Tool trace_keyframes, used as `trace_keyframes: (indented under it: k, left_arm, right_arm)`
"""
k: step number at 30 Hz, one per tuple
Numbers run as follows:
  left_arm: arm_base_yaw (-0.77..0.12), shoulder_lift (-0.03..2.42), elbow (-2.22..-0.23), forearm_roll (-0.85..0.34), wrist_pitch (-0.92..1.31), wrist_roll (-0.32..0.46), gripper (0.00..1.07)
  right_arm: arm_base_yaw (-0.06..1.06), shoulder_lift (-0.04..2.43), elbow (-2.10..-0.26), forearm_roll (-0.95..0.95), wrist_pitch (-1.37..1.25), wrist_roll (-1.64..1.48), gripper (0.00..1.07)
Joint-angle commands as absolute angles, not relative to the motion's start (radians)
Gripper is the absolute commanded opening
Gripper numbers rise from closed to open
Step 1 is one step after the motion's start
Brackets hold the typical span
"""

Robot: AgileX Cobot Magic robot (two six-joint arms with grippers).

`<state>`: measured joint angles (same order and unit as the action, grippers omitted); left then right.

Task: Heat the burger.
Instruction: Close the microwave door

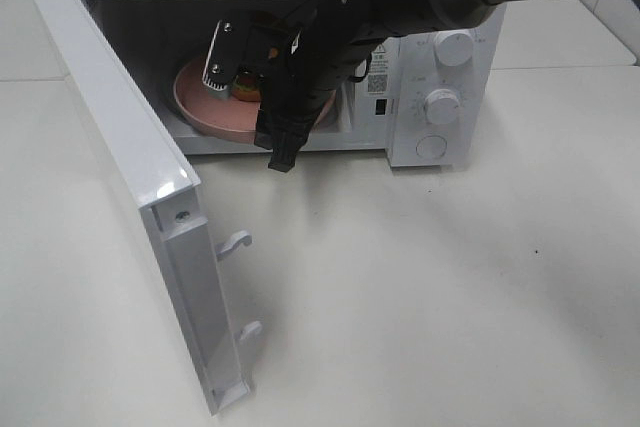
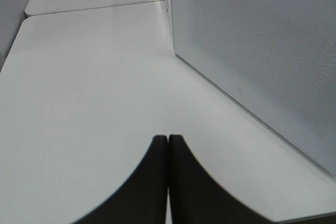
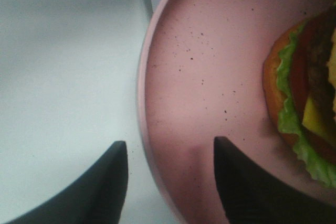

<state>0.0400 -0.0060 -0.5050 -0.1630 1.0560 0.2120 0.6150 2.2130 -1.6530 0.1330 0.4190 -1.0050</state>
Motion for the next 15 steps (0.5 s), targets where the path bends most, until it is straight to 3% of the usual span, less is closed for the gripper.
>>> trace_keyframes:
  k: [1, 15]
  left_arm:
    - [0.044, -0.025, -0.505, -0.164, 1.045, 0.211, 0.00]
    - [0.044, -0.025, -0.505, -0.164, 1.045, 0.211, 0.00]
  right_arm:
    - [0.614, 2.199, -1.661, 0.140, 0.424, -0.921, 0.56]
    - [0.614, 2.143, -1.661, 0.136, 0.511, -0.626, 0.56]
